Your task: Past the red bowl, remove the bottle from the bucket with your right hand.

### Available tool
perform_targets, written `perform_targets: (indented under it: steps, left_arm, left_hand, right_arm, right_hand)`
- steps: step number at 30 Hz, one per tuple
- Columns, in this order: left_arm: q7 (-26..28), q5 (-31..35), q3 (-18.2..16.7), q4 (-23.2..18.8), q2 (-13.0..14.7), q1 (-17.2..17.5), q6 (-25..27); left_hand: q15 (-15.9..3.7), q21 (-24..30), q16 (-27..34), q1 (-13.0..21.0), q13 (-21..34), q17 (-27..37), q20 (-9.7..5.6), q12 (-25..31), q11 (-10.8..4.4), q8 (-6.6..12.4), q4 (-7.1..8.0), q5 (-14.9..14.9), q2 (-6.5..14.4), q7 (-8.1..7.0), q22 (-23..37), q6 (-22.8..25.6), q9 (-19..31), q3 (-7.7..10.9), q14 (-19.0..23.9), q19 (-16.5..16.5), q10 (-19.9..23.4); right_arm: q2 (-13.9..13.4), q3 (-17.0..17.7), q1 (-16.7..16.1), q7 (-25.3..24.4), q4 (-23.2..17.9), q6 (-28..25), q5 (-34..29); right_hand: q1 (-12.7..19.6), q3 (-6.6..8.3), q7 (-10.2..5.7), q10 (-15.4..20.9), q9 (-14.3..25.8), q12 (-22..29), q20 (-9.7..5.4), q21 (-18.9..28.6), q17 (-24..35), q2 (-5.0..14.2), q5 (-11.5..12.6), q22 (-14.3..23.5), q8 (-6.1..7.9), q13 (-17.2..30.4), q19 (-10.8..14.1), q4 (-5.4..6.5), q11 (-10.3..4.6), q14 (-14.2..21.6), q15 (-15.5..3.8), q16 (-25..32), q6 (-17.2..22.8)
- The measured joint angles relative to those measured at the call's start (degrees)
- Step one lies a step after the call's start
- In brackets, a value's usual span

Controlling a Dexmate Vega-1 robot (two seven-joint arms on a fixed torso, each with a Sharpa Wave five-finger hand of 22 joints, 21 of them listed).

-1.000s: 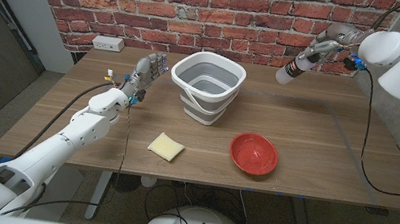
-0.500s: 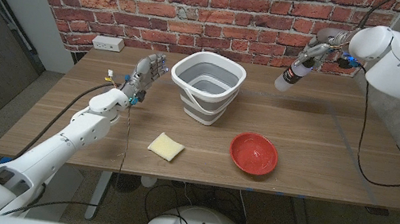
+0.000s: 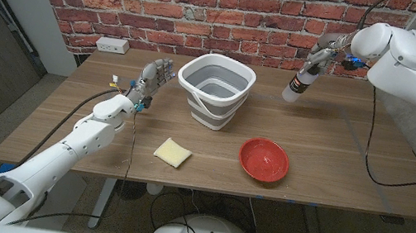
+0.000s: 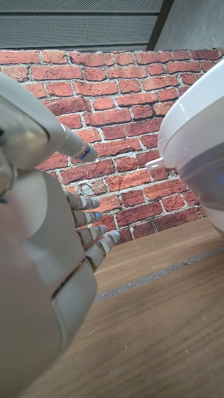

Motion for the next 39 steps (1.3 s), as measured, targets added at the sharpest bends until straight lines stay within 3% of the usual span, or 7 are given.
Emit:
perform_targets:
  steps: [6, 8, 17, 39]
  left_arm:
    - [0.2, 0.0, 0.0, -0.1, 0.0, 0.1, 0.2]
    - [0.2, 0.0, 0.0, -0.6, 0.2, 0.4, 0.2]
    - [0.2, 0.1, 0.1, -0.8, 0.2, 0.4, 0.3]
    - [1.0, 0.3, 0.4, -1.1, -0.1, 0.2, 1.0]
  left_hand:
    - [0.0, 0.0, 0.0, 0.0, 0.0, 0.0, 0.0, 0.0, 0.0, 0.0, 0.0, 0.0, 0.0, 0.0, 0.0, 0.0, 0.0, 0.0, 0.0, 0.0, 0.0]
    - [0.0, 0.0, 0.0, 0.0, 0.0, 0.0, 0.0, 0.0, 0.0, 0.0, 0.0, 0.0, 0.0, 0.0, 0.0, 0.0, 0.0, 0.0, 0.0, 0.0, 0.0]
    - [0.24, 0.0, 0.0, 0.0, 0.0, 0.0, 0.0, 0.0, 0.0, 0.0, -0.25, 0.0, 0.0, 0.0, 0.0, 0.0, 0.0, 0.24, 0.2, 0.0, 0.0]
    - [0.21, 0.0, 0.0, 0.0, 0.0, 0.0, 0.0, 0.0, 0.0, 0.0, -0.24, 0.0, 0.0, 0.0, 0.0, 0.0, 0.0, 0.23, 0.2, 0.0, 0.0]
  right_arm:
    - [2.3, -2.1, 1.8, 1.0, 2.2, 0.4, -0.8]
    - [2.9, -2.7, 2.2, 4.9, 2.9, 1.8, -4.1]
    - [6.1, -4.8, 3.5, 8.6, 6.2, 4.0, -8.2]
    - [9.5, -5.2, 2.8, 10.8, 10.4, 7.3, -11.5]
  right_hand:
    - [0.0, -0.15, -0.12, 0.6, 0.0, -0.3, 0.0, 0.2, 0.3, 0.0, 0.2, 0.0, -0.01, 0.2, 0.0, -0.01, -0.62, 0.0, 0.0, 0.0, 0.1]
    - [0.0, -0.24, -0.29, 0.6, 0.0, -0.4, -0.11, 0.3, 0.3, 0.0, 0.2, 0.0, -0.01, 0.2, -0.1, -0.03, -0.62, 0.0, 0.0, 0.0, 0.1]
    - [0.0, -0.57, -0.36, 0.7, 0.0, -0.6, -0.1, 0.6, 0.3, 0.0, 0.2, -0.3, -0.07, 0.2, -0.4, 0.1, -0.7, -0.1, -0.04, -0.4, 0.2]
    - [0.0, -0.82, -0.56, 0.7, 0.1, -1.3, 0.0, 1.5, 0.7, 0.0, 0.1, -0.5, 0.01, 0.8, -0.6, 0.02, -0.71, -0.4, -0.02, -0.4, 0.0]
